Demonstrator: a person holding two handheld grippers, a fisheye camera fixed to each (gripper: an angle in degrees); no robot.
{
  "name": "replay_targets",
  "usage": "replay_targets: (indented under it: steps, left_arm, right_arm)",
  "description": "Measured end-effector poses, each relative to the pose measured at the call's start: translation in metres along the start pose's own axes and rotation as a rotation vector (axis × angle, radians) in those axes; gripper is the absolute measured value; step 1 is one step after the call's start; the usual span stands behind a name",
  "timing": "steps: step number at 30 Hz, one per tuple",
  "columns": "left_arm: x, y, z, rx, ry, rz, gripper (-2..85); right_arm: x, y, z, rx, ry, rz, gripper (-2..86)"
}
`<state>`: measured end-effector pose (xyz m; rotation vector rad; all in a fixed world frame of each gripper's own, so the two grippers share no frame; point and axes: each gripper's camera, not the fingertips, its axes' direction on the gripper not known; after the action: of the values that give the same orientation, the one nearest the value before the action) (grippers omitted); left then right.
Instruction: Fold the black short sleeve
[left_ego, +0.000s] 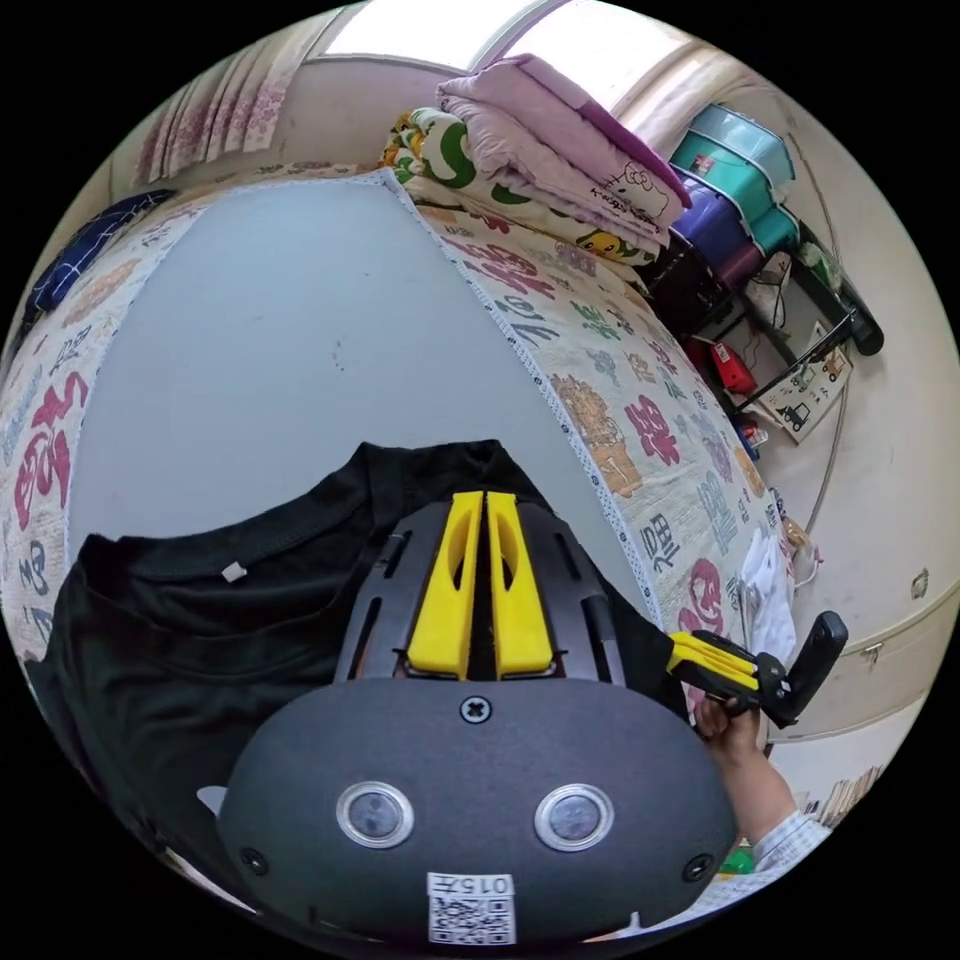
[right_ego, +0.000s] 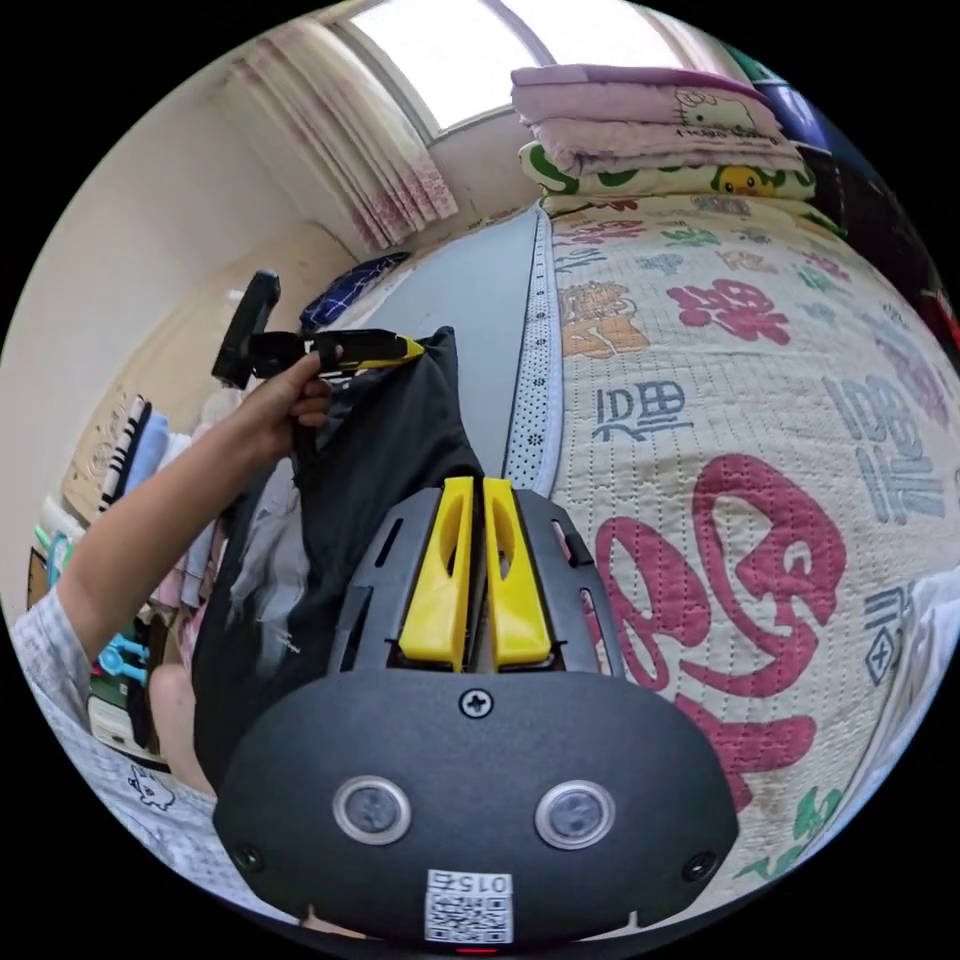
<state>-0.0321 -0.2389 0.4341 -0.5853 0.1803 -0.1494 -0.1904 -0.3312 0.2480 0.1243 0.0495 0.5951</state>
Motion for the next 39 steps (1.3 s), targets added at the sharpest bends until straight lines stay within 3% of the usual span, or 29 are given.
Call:
replay_targets:
  steps: [6, 10, 13, 21, 27, 31, 34, 39]
  left_arm:
    - [-0.037, 0.006, -0.027, 0.037, 0.088, -0.066, 2.6]
    - [-0.051, 0.033, -0.057, -0.032, 0.141, 0.034, 8.1]
    - [-0.057, 0.067, -0.070, -0.077, 0.119, 0.072, 11.1]
    - [-0.057, 0.120, -0.066, -0.145, 0.052, 0.142, 9.4]
    - [-0.056, 0.121, -0.059, -0.160, 0.081, 0.152, 1.2]
    - [-0.064, 0.131, -0.076, -0.079, 0.075, 0.108, -0.2]
    - [-0.068, 0.136, -0.069, -0.121, 0.077, 0.106, -0.3]
    - [-0.070, 0.139, -0.063, -0.131, 0.071, 0.097, -0.4]
  right_arm:
    - [0.011, 0.029, 0.004, -0.024, 0.015, -0.038, 0.8]
    - [-0.012, 0.058, -0.010, 0.013, 0.117, -0.176, 1.0]
    - [-0.036, 0.081, -0.006, -0.036, 0.055, -0.278, 5.5]
    - [-0.052, 0.145, 0.046, -0.194, 0.031, -0.360, 8.9]
    - [-0.038, 0.165, 0.070, -0.205, 0.063, -0.345, 0.1]
    - [-0.022, 0.177, 0.076, -0.186, 0.011, -0.324, 0.6]
    - [-0.016, 0.188, 0.092, -0.231, 0.054, -0.353, 5.6]
    - [-0.006, 0.205, 0.114, -0.265, 0.141, -0.390, 0.6]
